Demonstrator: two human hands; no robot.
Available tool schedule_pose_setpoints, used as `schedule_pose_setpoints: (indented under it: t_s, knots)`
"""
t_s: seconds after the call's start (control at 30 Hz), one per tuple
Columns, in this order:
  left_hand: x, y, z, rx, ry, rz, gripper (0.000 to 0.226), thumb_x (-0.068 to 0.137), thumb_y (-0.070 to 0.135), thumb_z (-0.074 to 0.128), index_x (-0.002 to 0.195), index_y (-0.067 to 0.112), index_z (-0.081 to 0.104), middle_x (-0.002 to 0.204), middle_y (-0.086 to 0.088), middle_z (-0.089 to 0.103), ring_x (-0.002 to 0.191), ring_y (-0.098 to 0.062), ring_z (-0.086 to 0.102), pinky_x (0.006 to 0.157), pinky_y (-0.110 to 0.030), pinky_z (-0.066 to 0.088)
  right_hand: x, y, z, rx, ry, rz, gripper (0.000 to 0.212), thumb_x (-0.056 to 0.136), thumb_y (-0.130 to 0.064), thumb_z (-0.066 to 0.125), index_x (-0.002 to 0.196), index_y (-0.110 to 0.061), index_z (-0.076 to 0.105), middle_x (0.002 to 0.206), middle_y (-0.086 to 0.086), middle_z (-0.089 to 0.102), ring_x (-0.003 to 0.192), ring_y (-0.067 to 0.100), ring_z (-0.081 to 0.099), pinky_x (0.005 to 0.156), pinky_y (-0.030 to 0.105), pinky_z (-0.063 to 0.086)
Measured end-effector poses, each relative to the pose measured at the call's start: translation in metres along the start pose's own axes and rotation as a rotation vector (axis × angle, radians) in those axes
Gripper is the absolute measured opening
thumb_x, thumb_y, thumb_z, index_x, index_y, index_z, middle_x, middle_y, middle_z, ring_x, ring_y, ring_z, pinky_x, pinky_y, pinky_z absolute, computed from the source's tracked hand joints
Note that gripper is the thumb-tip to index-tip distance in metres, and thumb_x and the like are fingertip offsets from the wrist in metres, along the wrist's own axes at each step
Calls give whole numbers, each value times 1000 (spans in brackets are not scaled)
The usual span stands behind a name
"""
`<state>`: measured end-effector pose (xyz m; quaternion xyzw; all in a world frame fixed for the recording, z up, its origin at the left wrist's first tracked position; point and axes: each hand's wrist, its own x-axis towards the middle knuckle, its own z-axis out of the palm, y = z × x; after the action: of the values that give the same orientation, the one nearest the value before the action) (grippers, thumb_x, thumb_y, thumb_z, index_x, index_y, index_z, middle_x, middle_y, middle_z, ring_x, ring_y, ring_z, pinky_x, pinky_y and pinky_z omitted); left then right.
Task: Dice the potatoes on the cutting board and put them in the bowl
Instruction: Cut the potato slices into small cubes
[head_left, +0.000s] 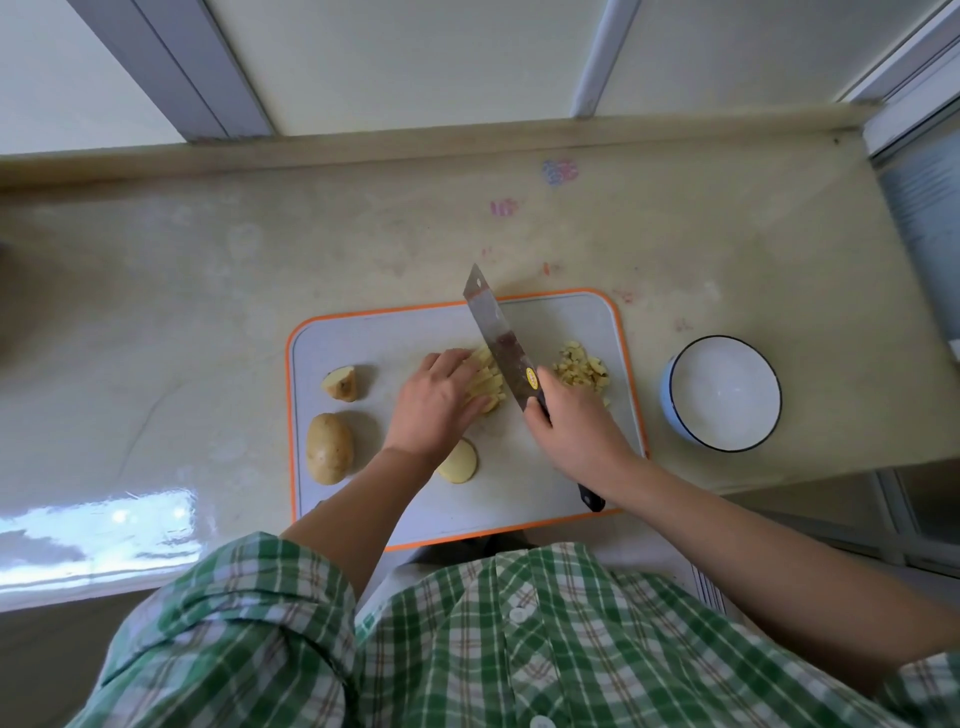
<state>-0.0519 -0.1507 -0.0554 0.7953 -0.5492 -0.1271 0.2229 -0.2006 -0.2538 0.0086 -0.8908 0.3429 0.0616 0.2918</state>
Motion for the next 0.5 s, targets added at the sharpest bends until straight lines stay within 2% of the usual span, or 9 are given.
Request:
schedule_pose_setpoints:
  t_s: [0.07, 0.17, 0.33, 0.5]
  knots:
    - [2, 0, 1, 10, -4, -16, 43, 72, 20, 81, 110, 4, 67, 107, -11, 66, 90, -33, 61, 76, -38, 55, -1, -3, 4, -3, 3, -20, 15, 96, -17, 43, 83, -14, 34, 56, 4, 39, 49, 23, 40, 49, 38, 30]
    - [6, 2, 3, 16, -21, -42, 40, 75, 21, 79, 109, 3, 68, 105, -12, 65, 89, -34, 59, 76, -39, 55, -1, -6, 9, -13, 12, -7, 15, 96, -17, 43, 84, -13, 35, 55, 2, 37, 51, 26, 39, 50, 36, 28]
    - [18, 8, 3, 6, -60, -121, 43, 86, 26, 69, 122, 5, 60, 114, -17, 52, 101, -34, 48, 87, -41, 45, 5, 5, 6, -47, 65, 59, 12, 98, -19, 41, 88, -14, 36, 56, 1, 40, 47, 19, 37, 44, 35, 25]
    - [22, 4, 1, 5, -131, -83, 36, 87, 23, 66, 121, 9, 62, 117, -12, 51, 106, -32, 46, 91, -39, 41, 7, 14, 6, -85, 58, 75, 13, 97, -20, 42, 86, -14, 37, 55, 2, 41, 48, 23, 40, 46, 34, 29]
